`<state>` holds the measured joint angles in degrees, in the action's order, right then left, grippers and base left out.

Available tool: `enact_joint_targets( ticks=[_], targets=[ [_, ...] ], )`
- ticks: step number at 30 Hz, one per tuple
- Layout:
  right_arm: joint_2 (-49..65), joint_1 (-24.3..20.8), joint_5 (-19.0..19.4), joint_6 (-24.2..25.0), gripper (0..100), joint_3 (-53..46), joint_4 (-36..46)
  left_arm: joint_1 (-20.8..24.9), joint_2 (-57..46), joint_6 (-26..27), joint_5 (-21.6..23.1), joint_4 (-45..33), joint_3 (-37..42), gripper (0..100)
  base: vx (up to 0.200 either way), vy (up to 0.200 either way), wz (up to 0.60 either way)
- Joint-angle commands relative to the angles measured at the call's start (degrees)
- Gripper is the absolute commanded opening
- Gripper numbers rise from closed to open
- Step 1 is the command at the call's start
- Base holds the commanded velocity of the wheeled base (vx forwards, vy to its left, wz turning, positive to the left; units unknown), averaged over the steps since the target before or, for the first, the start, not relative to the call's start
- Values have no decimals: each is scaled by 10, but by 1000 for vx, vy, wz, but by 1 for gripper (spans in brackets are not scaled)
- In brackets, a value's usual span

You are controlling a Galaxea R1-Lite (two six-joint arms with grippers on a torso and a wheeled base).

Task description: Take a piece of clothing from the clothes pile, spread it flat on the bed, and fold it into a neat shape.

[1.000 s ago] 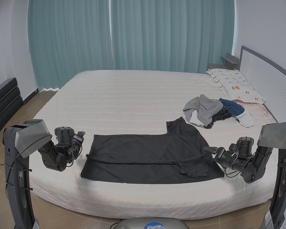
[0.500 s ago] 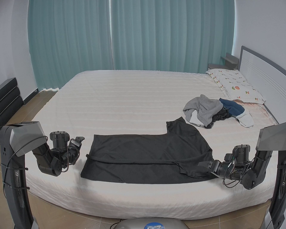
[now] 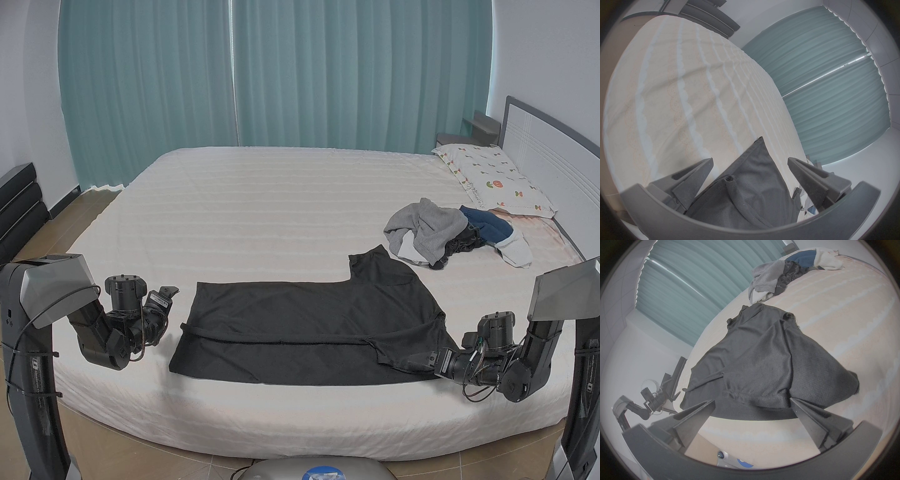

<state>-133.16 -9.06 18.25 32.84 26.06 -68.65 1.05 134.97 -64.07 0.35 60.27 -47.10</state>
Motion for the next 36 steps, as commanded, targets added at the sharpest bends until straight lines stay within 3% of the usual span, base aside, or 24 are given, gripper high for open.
enact_joint_targets(
  ticks=[1, 6, 13, 22, 36],
  targets=[
    [-18, -4, -4, -6, 0, 2, 3, 1, -1, 0, 0, 0, 0, 100, 0, 0, 0],
    [-16, -3, -30, -6, 0, 3, 4, 0, -1, 0, 0, 0, 0, 100, 0, 0, 0],
    [8, 0, -31, -7, 0, -3, 6, 1, -1, 0, -1, 0, 0, 100, 0, 0, 0],
    [56, 25, -30, -75, 0, 3, 121, 1, -1, 0, -1, 0, 0, 100, 0, 0, 0],
    [33, 46, -30, -91, 0, 20, 121, 1, -1, 1, -4, 0, 0, 100, 0, 0, 0]
  ],
)
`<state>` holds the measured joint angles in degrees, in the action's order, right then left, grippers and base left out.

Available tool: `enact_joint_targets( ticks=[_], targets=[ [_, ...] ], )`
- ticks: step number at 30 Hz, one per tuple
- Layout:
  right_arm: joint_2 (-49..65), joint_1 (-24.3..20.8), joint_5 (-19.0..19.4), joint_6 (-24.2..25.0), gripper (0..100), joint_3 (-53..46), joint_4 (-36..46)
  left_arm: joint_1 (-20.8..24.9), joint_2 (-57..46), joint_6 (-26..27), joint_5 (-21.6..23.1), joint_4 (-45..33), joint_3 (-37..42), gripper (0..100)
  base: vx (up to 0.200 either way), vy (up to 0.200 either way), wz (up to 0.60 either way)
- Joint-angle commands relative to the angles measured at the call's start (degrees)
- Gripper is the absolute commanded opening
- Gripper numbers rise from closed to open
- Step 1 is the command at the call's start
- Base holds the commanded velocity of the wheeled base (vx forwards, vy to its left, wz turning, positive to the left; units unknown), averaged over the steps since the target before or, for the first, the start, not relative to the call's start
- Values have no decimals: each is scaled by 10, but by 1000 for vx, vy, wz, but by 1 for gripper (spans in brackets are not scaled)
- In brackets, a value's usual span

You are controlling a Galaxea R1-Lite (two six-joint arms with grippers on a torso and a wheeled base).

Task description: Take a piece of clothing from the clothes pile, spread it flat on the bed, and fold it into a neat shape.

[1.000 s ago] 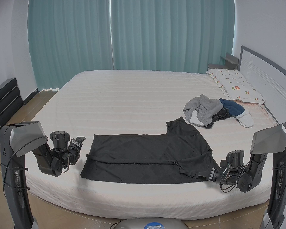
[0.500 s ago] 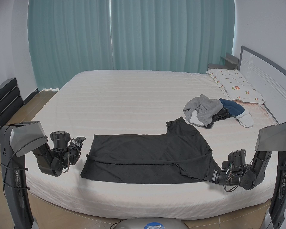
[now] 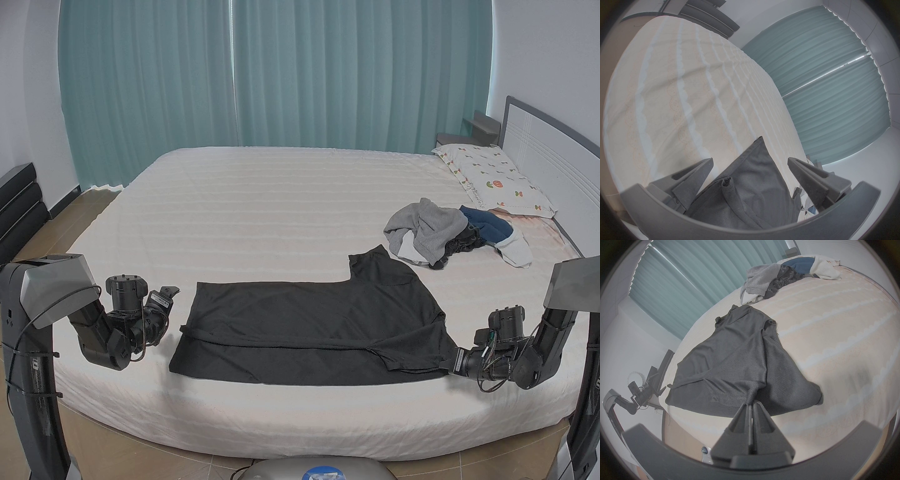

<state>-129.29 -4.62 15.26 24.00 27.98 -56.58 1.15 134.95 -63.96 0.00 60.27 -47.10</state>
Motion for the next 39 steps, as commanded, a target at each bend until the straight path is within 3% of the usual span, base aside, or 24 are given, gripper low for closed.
enact_joint_targets(
  ticks=[1, 4, 5, 12, 19, 25, 31, 39],
  targets=[
    [-6, 1, 0, -7, 0, 0, 1, 0, 0, 0, 0, 0, 0, 100, 0, 0, 0],
    [-12, 3, 0, -24, 0, 0, 2, 0, 0, 0, 0, 0, 0, 100, 0, 0, 0],
    [-17, 7, 0, -26, 100, 1, -2, 0, 0, 0, 0, 0, 0, 100, 0, 0, 0],
    [18, 17, 7, -5, 100, 16, -2, 2, -5, 2, 1, 1, 11, 100, 0, 0, 0],
    [37, 21, 16, 84, 100, 52, -4, 26, -24, 5, 5, -1, 35, 100, 0, 0, 0],
    [18, 22, 19, 125, 100, 71, -6, 43, -46, 18, 5, 0, 61, 100, 0, 0, 0],
    [11, 23, 45, 162, 100, 78, -6, 46, -65, 13, 6, 1, 67, 100, 0, 0, 0],
    [3, 21, 45, 167, 100, 76, -22, 55, -61, 15, 11, -2, 68, 100, 100, 0, 0]
  ],
)
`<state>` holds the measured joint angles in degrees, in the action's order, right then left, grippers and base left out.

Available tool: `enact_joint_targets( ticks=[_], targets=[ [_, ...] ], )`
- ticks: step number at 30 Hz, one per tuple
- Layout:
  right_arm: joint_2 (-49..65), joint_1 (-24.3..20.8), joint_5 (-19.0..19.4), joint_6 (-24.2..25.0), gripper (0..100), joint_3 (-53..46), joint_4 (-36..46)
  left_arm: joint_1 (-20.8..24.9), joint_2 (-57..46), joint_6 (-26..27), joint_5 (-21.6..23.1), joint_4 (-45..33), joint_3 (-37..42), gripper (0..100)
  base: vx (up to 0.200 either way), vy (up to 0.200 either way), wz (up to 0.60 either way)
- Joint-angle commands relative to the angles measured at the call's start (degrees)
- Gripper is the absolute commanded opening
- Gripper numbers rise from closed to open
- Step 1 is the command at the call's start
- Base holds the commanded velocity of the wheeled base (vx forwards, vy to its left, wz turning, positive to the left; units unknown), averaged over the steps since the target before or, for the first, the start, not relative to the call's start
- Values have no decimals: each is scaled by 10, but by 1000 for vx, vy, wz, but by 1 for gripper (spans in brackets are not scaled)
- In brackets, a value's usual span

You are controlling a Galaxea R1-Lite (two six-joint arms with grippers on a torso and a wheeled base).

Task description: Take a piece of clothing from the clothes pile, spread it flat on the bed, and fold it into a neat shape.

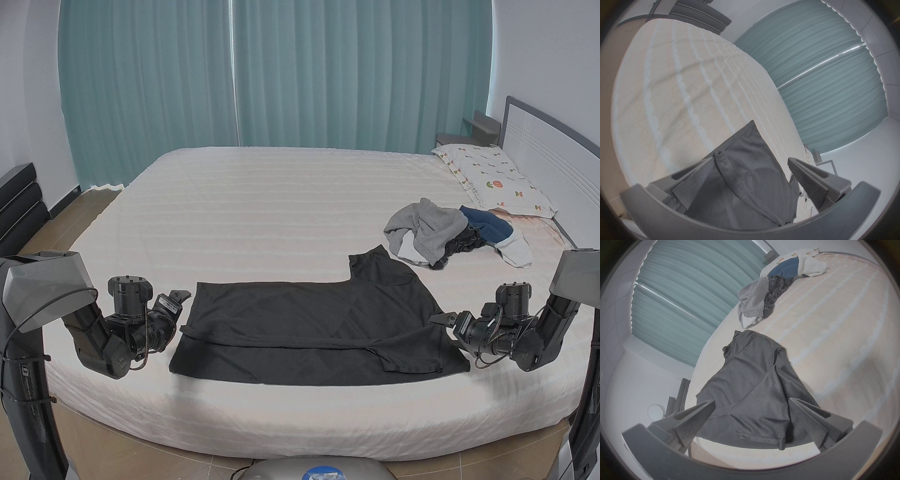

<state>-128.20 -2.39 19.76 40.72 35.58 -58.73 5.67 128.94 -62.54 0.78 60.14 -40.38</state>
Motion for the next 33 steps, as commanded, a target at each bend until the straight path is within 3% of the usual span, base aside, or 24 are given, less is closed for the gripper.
enact_joint_targets(
  ticks=[1, 4, 8, 24, 28, 33],
  targets=[
    [-9, -2, 0, 0, 100, 0, -1, 15, -2, 1, 5, -3, 0, 100, 200, 0, 0],
    [-9, -2, 0, -1, 100, 0, -1, 23, -2, 7, 6, -5, 6, 100, 67, 0, 0],
    [-13, -3, -1, -1, 100, 0, -1, 39, -17, 58, 6, -4, 36, 100, 0, 0, 0],
    [-21, -16, 0, 1, 100, -5, -1, 151, -23, 49, 7, -11, 44, 100, 0, 0, 0],
    [-22, -24, 0, 1, 100, -7, -1, 190, -19, 51, 3, -49, 21, 100, 0, 0, 0],
    [-34, -31, 0, 2, 100, -7, -2, 221, -11, 54, -3, -163, -50, 100, 0, 0, 0]
  ],
)
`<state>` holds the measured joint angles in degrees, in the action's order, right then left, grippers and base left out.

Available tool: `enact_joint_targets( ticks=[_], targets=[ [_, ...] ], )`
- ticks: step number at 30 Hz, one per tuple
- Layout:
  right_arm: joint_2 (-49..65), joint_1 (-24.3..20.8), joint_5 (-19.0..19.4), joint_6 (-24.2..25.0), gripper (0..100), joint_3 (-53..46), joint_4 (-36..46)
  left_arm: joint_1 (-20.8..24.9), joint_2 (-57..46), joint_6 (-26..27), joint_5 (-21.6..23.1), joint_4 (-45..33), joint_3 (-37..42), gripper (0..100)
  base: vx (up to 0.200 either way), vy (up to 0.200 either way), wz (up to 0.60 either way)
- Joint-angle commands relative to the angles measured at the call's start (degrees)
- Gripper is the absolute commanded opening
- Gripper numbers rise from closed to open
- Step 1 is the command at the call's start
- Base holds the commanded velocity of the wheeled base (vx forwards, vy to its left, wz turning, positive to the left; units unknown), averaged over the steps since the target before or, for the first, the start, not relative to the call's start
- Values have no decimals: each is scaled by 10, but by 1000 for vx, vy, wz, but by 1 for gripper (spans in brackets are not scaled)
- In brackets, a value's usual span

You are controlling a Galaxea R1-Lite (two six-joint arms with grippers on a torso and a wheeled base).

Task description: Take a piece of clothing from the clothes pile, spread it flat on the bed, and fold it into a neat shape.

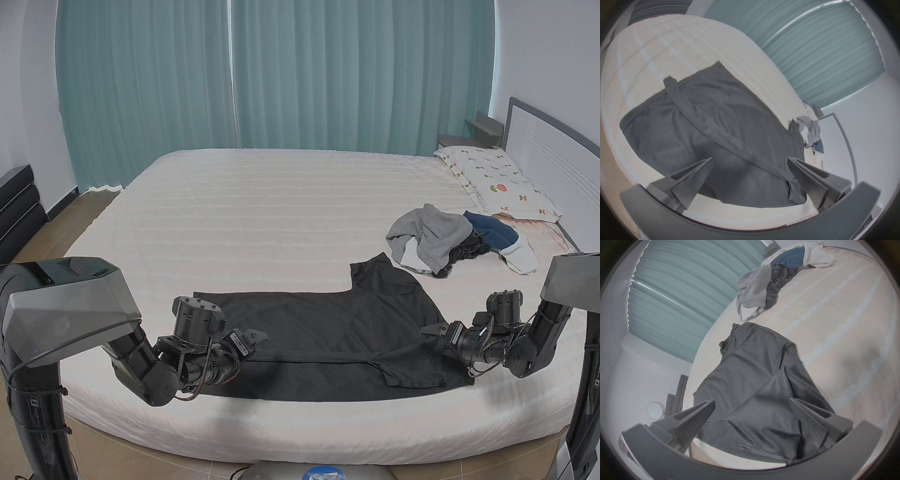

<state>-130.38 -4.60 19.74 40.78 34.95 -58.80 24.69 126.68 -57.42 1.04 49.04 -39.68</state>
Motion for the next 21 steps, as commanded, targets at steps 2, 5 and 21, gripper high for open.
enact_joint_targets(
  ticks=[2, 5, 21],
  targets=[
    [-12, -10, 0, 1, 100, -1, -1, 37, 29, 4, -23, -69, -78, 100, 0, 0, 0],
    [-12, -11, 0, 1, 100, -1, -1, 45, 59, 13, -53, -72, -100, 100, 0, 0, 0],
    [-13, -12, 0, 1, 100, -1, 0, 37, 90, 59, -60, -76, -121, 100, 0, 0, 0]
  ],
)
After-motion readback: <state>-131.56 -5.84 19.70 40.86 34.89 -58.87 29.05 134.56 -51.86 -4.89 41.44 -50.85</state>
